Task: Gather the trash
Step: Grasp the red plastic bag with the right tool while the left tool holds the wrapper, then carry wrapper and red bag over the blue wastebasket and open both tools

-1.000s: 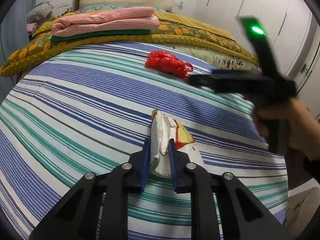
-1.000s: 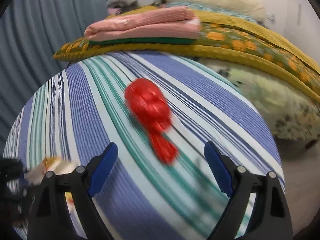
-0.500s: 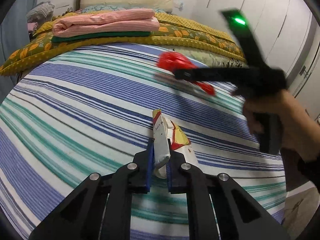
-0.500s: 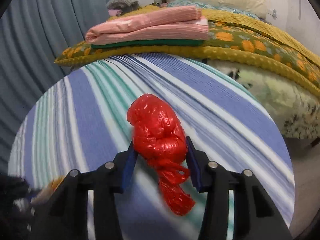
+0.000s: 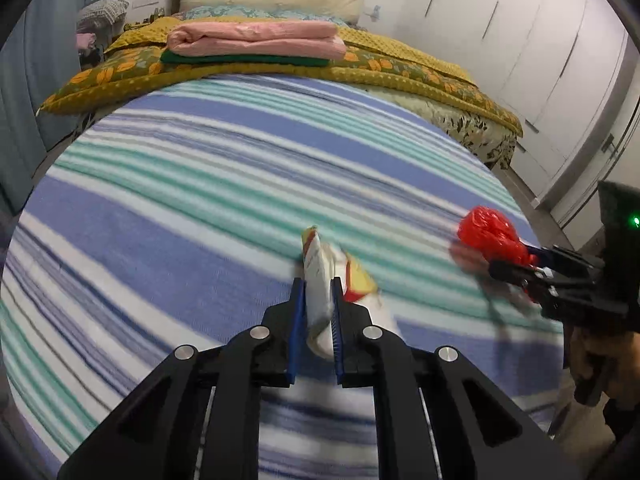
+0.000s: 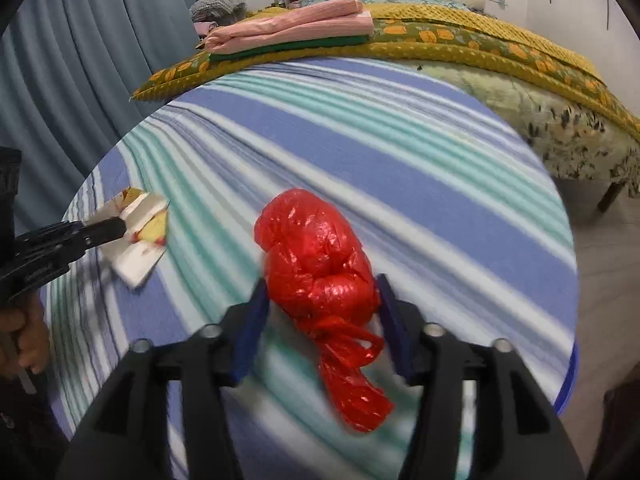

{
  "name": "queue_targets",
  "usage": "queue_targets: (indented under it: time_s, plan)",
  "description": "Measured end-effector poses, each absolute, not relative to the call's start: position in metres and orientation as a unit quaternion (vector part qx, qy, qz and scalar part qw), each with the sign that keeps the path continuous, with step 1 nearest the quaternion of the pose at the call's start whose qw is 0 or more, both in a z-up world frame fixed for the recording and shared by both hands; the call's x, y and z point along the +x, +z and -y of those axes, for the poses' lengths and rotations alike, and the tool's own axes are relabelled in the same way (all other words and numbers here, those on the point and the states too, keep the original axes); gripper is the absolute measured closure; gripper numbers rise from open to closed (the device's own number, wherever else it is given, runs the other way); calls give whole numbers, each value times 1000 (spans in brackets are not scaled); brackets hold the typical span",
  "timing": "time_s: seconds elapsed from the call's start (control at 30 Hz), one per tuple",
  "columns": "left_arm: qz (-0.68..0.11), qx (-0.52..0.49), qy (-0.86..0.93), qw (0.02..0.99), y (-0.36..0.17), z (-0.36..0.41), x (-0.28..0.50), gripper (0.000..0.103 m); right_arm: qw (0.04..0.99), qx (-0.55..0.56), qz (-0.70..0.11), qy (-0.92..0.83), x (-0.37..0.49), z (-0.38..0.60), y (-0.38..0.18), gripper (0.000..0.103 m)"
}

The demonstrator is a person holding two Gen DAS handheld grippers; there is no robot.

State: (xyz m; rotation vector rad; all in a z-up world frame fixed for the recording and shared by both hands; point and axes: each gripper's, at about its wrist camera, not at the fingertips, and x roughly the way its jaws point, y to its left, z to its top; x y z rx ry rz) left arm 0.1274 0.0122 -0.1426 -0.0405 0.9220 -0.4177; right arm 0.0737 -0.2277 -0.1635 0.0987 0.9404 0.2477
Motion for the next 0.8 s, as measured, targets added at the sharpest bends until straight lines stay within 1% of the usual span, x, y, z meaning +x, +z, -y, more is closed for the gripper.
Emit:
queue_targets:
  time_s: [0.03, 0.07, 0.1, 0.13, 0.3, 0.4, 0.47, 0.53, 0.57, 0.6, 0.63, 0.67, 0.8]
  plan:
    - [-443, -21, -201, 873, -144, -14, 124, 82, 883, 49, -452, 114, 67, 226, -165, 30]
    - [-443, -23, -202, 873, -145, -16, 120, 70, 884, 49, -451, 111, 62, 227, -166, 28]
    - [-441, -24, -203, 874, -146, -17, 117, 64, 885, 50, -450, 109, 59, 227, -167, 27]
    - [-438, -24, -201, 876, -146, -19, 114, 63, 884, 51, -451, 108, 56, 228, -167, 27]
    - [-440, -21, -197, 876, -150, -17, 112, 63, 886, 52, -448, 106, 50, 235, -159, 23]
    - [-440, -22, -191, 877, -153, -16, 114, 63, 889, 31, -442, 116, 55, 233, -151, 22]
    - [-439, -24, -189, 878, -153, -15, 116, 64, 883, 13, -452, 125, 64, 229, -152, 22]
    - [-437, -21, -186, 880, -152, -12, 119, 67, 878, -7, -460, 134, 75, 223, -157, 22]
    - [-438, -21, -186, 880, -153, -11, 121, 76, 875, -13, -463, 140, 78, 221, -159, 23]
    - [-439, -20, -186, 879, -153, -9, 122, 88, 873, -16, -466, 142, 81, 220, -162, 38]
    - [-441, -19, -186, 878, -153, -7, 124, 91, 868, -15, -475, 143, 85, 219, -165, 51]
    - [-440, -19, -185, 878, -151, -6, 124, 93, 868, -11, -477, 140, 85, 220, -165, 58]
    - [-424, -7, -187, 886, -136, 1, 120, 95, 880, 29, -454, 137, 73, 230, -152, 58]
